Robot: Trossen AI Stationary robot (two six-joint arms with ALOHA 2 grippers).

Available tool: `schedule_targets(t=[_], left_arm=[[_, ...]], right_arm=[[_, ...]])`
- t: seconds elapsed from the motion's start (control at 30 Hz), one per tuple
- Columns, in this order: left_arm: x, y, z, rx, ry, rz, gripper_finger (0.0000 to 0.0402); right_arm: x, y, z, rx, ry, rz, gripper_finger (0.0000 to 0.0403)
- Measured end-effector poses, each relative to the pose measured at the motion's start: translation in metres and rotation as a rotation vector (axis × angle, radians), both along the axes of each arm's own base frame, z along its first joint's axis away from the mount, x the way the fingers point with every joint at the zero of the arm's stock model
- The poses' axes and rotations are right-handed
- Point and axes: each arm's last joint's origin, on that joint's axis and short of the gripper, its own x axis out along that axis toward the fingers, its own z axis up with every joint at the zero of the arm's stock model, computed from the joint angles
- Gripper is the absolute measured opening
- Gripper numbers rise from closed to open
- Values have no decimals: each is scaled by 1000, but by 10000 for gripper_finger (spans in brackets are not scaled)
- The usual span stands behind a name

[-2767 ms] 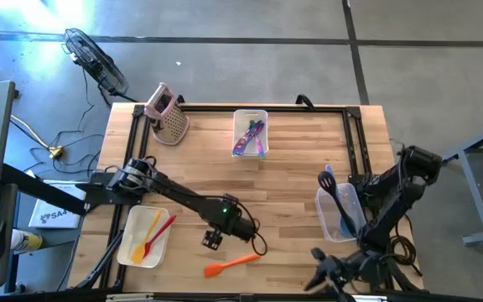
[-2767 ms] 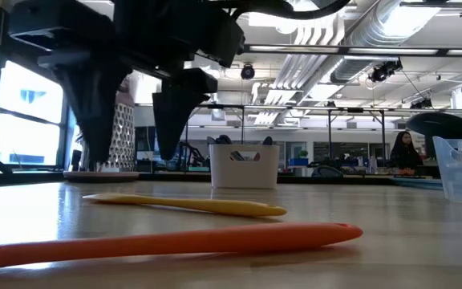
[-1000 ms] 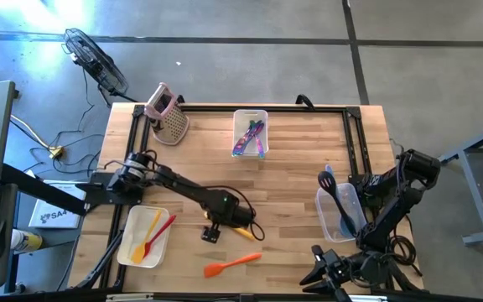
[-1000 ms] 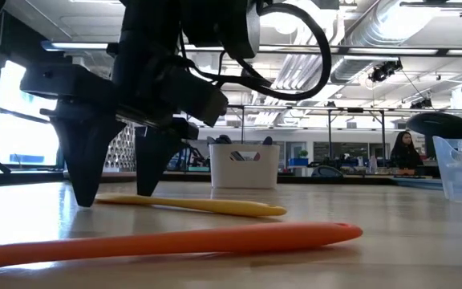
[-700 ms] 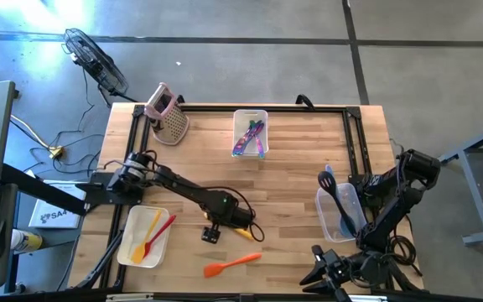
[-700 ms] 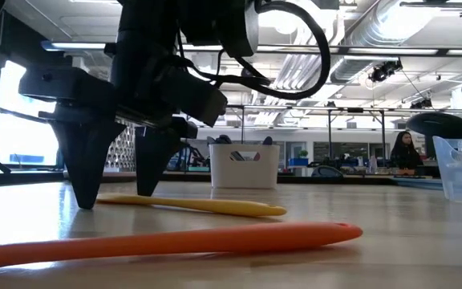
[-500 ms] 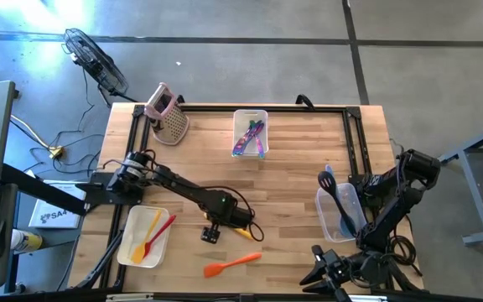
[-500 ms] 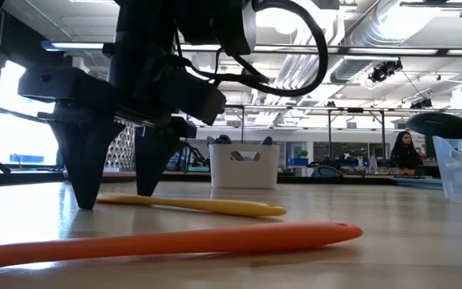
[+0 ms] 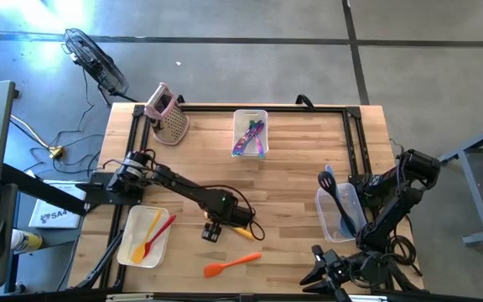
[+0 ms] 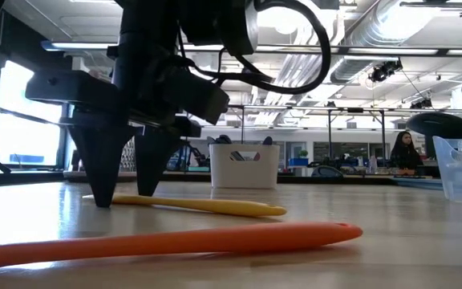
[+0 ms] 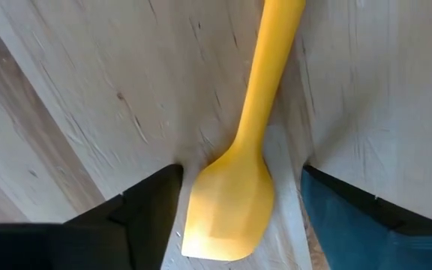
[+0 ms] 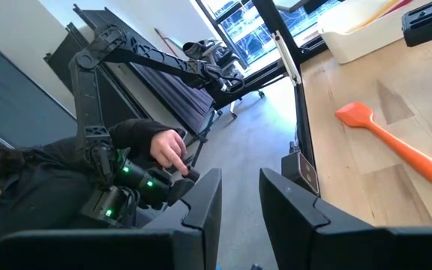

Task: Pick & Place Kitchen Items
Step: Put the yellow spatula into the left white bin

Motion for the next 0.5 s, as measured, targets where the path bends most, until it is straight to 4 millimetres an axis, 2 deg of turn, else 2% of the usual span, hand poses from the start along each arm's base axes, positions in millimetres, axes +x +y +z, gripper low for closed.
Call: schedule_targets(t=[0.5], left_arm=[[2, 0, 0, -10, -11, -46, 205]], right_arm=[[0, 0, 0, 19, 8, -1, 84]])
